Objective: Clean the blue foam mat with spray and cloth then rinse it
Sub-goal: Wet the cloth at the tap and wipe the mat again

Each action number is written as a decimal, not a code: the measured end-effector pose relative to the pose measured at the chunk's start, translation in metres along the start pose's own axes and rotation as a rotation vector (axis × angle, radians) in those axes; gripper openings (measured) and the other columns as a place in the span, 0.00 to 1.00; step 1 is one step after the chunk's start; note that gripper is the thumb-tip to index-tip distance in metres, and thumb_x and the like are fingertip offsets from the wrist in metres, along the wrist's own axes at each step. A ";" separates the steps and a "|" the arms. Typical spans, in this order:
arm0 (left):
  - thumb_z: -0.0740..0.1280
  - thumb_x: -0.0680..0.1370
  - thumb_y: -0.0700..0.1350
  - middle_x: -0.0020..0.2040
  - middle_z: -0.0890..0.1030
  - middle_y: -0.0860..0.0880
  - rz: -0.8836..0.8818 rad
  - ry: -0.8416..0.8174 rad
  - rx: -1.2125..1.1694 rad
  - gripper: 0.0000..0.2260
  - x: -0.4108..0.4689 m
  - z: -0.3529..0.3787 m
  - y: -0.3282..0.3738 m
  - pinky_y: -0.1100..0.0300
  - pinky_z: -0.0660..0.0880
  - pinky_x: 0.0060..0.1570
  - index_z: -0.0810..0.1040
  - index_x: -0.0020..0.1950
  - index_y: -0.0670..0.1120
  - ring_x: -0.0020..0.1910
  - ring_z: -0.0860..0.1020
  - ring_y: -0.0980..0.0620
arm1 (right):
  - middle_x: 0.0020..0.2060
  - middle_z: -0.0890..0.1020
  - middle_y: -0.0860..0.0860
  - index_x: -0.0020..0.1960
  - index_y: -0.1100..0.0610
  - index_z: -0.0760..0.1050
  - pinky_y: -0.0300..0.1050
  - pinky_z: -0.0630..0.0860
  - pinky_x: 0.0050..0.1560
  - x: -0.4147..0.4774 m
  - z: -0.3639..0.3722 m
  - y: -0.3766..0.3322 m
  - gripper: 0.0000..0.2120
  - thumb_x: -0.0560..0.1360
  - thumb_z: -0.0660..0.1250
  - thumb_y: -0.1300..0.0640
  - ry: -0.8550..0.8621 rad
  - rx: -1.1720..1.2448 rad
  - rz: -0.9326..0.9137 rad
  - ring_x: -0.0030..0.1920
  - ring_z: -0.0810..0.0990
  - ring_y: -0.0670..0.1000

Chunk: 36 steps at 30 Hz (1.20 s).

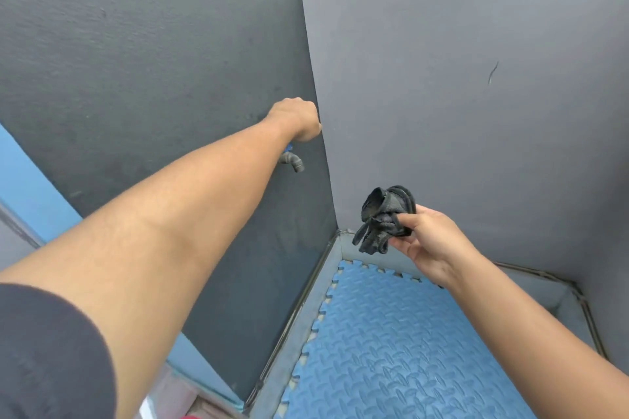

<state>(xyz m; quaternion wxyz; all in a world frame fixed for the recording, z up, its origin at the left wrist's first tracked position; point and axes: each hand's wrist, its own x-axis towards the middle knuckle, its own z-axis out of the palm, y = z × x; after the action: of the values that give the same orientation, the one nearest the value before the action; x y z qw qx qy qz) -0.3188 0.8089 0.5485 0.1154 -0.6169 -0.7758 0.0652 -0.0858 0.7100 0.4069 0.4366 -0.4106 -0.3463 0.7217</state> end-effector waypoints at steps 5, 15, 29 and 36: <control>0.58 0.83 0.52 0.53 0.81 0.41 0.127 0.009 -0.027 0.16 0.001 -0.001 -0.004 0.53 0.70 0.46 0.75 0.43 0.42 0.49 0.76 0.39 | 0.48 0.85 0.57 0.55 0.61 0.80 0.44 0.79 0.43 0.010 0.019 0.009 0.13 0.78 0.60 0.71 -0.008 0.015 0.033 0.48 0.83 0.54; 0.58 0.81 0.48 0.28 0.67 0.43 0.347 0.216 0.029 0.20 -0.010 -0.003 0.002 0.53 0.61 0.32 0.61 0.30 0.43 0.29 0.64 0.43 | 0.54 0.85 0.60 0.58 0.62 0.80 0.48 0.80 0.49 0.019 0.021 0.006 0.14 0.77 0.62 0.71 -0.043 -0.013 0.015 0.51 0.83 0.56; 0.57 0.82 0.49 0.34 0.66 0.47 0.117 -0.064 -0.326 0.19 0.007 0.002 -0.001 0.56 0.59 0.32 0.61 0.33 0.44 0.31 0.61 0.47 | 0.47 0.86 0.56 0.54 0.60 0.81 0.42 0.79 0.37 0.023 0.014 0.000 0.12 0.77 0.63 0.71 -0.023 -0.067 -0.002 0.45 0.84 0.53; 0.57 0.82 0.48 0.34 0.65 0.47 0.118 -0.070 -0.340 0.19 0.005 0.002 0.000 0.56 0.58 0.32 0.61 0.33 0.44 0.31 0.61 0.48 | 0.47 0.86 0.57 0.56 0.61 0.81 0.42 0.79 0.37 0.026 0.024 -0.002 0.13 0.77 0.63 0.71 -0.046 -0.089 -0.005 0.43 0.84 0.52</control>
<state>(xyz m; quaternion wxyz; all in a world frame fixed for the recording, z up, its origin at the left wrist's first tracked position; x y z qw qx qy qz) -0.3207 0.8139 0.5476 -0.0216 -0.6692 -0.7417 -0.0390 -0.1135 0.7313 0.4111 0.4118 -0.4118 -0.3890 0.7138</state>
